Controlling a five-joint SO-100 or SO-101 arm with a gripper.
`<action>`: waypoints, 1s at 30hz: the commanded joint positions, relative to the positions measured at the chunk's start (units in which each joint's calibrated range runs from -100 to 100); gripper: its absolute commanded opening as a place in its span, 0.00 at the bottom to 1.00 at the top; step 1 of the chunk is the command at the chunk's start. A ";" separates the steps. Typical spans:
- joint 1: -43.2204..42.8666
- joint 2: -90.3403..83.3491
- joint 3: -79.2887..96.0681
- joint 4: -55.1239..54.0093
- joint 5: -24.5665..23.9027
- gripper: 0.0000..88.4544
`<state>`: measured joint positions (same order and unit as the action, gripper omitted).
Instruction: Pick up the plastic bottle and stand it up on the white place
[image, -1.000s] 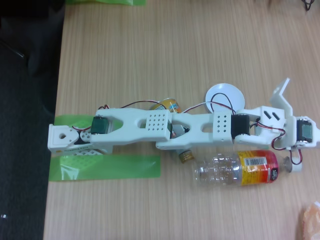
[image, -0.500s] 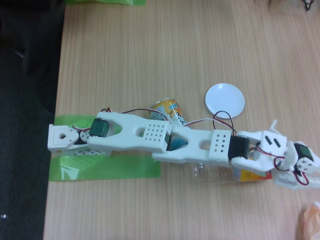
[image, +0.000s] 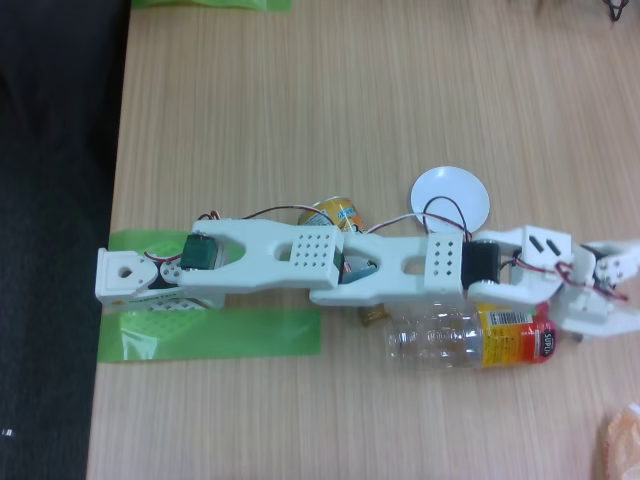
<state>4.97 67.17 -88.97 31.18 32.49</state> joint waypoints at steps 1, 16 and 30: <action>-1.04 -0.86 1.56 0.06 2.64 0.42; -0.23 -1.61 13.60 0.06 14.71 0.41; -0.15 -8.58 16.86 0.15 9.10 0.42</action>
<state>5.27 64.98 -71.89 31.18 44.79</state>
